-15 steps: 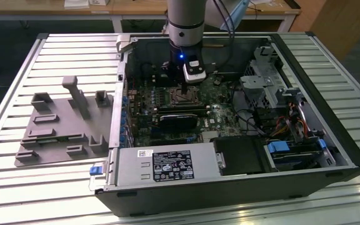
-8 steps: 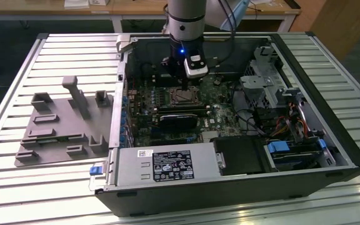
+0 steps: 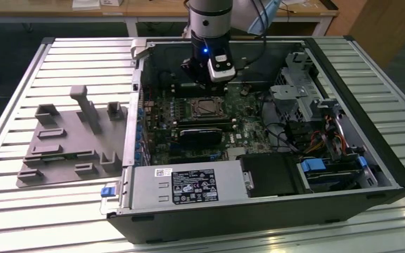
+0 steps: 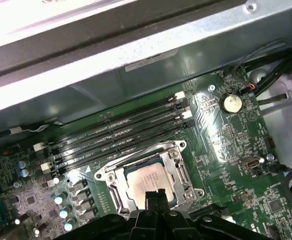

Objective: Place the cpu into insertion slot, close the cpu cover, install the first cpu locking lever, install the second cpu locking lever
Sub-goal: 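Install the first cpu locking lever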

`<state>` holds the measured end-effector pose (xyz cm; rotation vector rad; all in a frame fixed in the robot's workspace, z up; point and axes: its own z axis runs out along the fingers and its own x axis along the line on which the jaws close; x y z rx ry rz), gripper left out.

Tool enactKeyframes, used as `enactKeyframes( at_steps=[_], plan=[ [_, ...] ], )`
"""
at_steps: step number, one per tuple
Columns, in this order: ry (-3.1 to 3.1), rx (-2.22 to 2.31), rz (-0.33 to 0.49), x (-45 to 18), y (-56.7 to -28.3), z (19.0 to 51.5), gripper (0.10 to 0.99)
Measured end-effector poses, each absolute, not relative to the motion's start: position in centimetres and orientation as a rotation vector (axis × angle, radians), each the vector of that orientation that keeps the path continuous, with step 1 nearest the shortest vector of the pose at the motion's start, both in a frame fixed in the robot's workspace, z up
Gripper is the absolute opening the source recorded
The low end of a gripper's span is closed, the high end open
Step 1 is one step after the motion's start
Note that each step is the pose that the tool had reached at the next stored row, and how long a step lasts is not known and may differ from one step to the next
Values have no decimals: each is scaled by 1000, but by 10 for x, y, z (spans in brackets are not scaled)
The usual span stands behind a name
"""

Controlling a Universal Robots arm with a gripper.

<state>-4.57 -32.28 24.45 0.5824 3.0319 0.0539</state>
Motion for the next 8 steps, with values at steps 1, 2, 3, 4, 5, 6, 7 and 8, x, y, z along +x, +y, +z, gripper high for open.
enactKeyframes(
  at_steps=[1,2,3,4,5,6,7,8],
  plan=[
    [3032,582,54,-46,-323,245,106],
    [3032,582,54,-45,-324,245,106],
    [3032,582,53,-45,-324,245,106],
    [3032,583,53,-45,-325,245,106],
    [3032,582,53,-45,-326,245,106],
    [3032,583,53,-45,-326,246,106],
    [3032,583,54,-45,-327,245,106],
    [3032,583,53,-45,-327,245,106]
  ],
)
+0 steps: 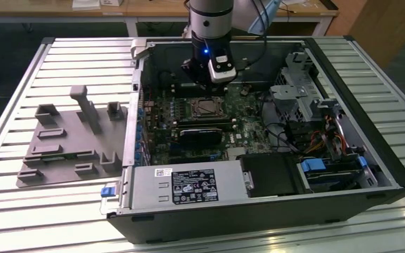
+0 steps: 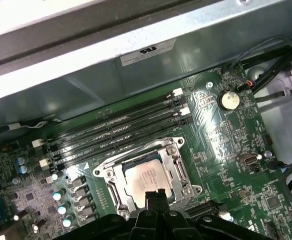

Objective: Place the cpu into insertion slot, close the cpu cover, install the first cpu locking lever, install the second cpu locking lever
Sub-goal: 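Install the first cpu locking lever, then install the second cpu locking lever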

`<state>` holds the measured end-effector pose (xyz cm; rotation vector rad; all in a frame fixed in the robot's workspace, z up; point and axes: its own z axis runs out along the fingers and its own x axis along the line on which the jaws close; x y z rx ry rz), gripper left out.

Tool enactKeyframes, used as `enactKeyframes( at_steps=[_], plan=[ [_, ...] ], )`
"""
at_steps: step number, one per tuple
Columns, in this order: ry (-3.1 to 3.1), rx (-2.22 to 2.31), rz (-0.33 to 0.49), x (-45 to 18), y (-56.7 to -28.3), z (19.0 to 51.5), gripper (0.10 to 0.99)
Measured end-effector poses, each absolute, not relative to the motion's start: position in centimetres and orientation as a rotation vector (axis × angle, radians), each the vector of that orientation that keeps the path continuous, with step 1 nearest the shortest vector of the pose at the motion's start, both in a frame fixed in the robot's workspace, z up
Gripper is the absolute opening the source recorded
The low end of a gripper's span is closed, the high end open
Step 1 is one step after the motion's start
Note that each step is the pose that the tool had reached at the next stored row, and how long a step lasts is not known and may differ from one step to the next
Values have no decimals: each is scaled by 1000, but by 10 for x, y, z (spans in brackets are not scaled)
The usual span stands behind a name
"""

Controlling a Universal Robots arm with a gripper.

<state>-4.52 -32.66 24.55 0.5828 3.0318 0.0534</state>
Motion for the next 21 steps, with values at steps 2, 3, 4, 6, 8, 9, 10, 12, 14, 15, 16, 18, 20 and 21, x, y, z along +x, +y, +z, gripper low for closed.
enactKeyframes(
  at_steps=[2,3,4,6,8,9,10,12,14,15,16,18,20,21],
  plan=[
    [3032,583,53,-45,-328,246,106],
    [3032,583,53,-45,-328,246,106],
    [3032,583,53,-45,-328,246,106],
    [3032,583,53,-45,-328,246,106],
    [3032,583,53,-45,-328,247,106],
    [3032,583,54,-45,-328,247,106],
    [3032,582,53,-45,-328,247,106],
    [3032,583,53,-45,-328,247,106],
    [3032,582,52,-45,-328,247,106],
    [3032,582,52,-45,-329,247,106],
    [3032,582,52,-45,-329,247,106],
    [3032,582,51,-45,-331,247,106],
    [3032,582,51,-45,-332,247,106],
    [3032,582,51,-45,-333,247,106]
  ],
)
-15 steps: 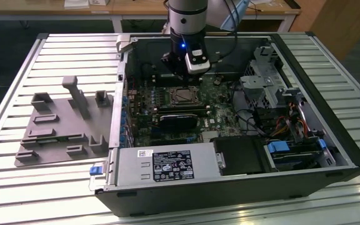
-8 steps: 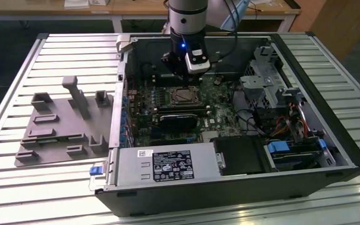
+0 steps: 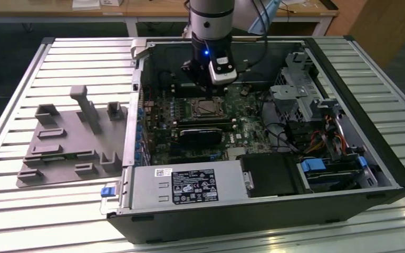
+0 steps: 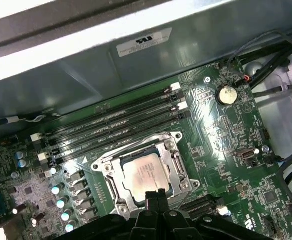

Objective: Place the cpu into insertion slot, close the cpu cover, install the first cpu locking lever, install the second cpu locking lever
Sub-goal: 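Install the second cpu locking lever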

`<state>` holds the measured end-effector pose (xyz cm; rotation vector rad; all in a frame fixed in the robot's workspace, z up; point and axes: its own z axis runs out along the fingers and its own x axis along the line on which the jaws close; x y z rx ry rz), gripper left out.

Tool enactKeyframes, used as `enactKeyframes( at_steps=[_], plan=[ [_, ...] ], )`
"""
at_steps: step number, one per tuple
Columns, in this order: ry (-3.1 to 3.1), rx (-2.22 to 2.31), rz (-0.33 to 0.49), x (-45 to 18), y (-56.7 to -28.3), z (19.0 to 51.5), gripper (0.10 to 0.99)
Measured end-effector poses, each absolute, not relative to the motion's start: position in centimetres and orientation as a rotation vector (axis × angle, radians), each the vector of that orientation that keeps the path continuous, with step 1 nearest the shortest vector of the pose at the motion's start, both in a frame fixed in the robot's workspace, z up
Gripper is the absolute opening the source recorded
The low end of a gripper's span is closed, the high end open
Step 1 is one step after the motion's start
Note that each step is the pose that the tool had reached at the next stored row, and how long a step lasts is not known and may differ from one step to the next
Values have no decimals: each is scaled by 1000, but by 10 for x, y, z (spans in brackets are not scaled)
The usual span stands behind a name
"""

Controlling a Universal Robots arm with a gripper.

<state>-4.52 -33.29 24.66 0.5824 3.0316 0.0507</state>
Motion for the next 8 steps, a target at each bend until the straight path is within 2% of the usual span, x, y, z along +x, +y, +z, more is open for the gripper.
enactKeyframes(
  at_steps=[8],
  plan=[
    [3032,582,50,-45,-340,247,106]
  ],
)
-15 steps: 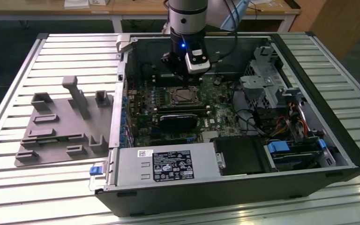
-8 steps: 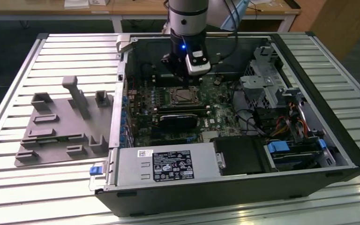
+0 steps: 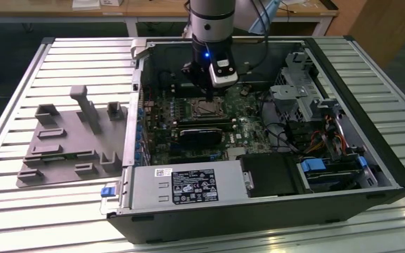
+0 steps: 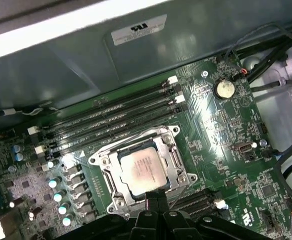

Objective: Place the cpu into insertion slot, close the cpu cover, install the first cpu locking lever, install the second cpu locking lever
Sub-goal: 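Install the second cpu locking lever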

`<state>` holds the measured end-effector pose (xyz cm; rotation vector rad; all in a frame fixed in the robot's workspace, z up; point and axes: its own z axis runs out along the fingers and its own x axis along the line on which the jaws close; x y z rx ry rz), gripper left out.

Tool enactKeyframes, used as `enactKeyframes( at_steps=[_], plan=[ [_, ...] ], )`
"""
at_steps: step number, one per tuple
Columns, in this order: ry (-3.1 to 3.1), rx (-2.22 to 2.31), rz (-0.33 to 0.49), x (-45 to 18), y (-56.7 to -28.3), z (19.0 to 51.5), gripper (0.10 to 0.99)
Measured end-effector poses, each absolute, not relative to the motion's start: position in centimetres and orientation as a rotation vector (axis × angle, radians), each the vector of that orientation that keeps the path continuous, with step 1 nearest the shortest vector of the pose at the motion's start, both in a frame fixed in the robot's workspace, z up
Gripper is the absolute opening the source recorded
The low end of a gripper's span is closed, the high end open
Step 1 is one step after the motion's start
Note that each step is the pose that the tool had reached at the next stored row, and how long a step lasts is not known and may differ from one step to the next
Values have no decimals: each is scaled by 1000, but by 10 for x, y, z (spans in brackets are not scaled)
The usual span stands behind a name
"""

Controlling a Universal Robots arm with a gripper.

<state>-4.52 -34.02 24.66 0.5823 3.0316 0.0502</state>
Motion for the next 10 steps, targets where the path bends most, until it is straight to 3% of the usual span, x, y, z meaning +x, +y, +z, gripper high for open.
enactKeyframes(
  at_steps=[10],
  plan=[
    [3032,582,50,-46,-352,245,106]
  ],
)
